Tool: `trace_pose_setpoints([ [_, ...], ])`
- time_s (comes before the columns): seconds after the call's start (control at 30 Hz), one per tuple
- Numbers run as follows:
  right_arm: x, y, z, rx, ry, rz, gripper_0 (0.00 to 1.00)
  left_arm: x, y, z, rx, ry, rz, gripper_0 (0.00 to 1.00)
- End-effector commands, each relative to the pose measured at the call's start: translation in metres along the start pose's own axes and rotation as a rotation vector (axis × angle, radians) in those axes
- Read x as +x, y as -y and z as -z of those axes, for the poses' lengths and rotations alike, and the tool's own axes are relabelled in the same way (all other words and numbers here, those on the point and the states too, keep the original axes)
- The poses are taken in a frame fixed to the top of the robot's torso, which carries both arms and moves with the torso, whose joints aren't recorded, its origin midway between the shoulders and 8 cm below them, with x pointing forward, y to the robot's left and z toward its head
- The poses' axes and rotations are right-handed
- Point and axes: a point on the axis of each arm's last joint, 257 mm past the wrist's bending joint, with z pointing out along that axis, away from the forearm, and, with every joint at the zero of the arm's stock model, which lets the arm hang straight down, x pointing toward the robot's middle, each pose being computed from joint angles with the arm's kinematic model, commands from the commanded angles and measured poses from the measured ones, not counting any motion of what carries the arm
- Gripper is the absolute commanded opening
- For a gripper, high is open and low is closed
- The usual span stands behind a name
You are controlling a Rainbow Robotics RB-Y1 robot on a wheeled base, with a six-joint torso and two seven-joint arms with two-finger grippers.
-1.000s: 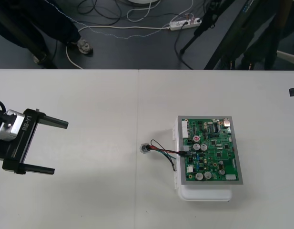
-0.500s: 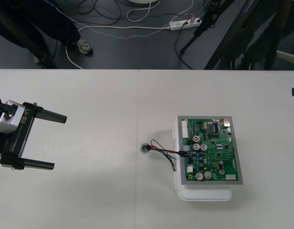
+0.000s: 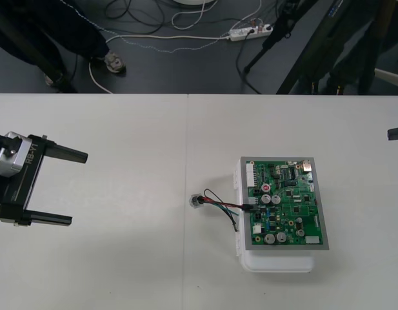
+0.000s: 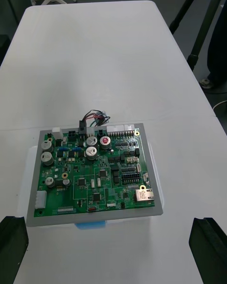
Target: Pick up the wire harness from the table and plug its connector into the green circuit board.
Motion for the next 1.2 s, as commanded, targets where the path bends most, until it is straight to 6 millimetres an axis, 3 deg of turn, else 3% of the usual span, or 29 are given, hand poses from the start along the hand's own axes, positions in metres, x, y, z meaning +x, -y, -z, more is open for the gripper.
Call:
trace_pose_setpoints([
  [0.03, -0.006, -0.018, -0.001, -0.036, -0.018, 0.049, 1.0, 0.003, -0.017, 0.017, -0.061, -0.031, 0.021, 1.0],
  [0.2, -0.005, -0.036, -0.007, -0.07, -0.027, 0.045, 1.0, 0.009, -0.02, 0.021, -0.068, -0.037, 0.041, 1.0],
  [0.47, 0.001, -0.038, -0.009, -0.067, -0.034, 0.042, 1.0, 0.021, -0.023, 0.034, -0.073, -0.048, 0.068, 1.0],
  [0.7, 0.002, -0.036, -0.01, -0.061, -0.036, 0.042, 1.0, 0.025, -0.018, 0.045, -0.043, -0.058, 0.073, 1.0],
  [1.2, 0.002, -0.026, -0.008, -0.042, -0.045, 0.06, 1.0, 0.024, -0.003, 0.038, 0.008, -0.045, 0.058, 1.0],
])
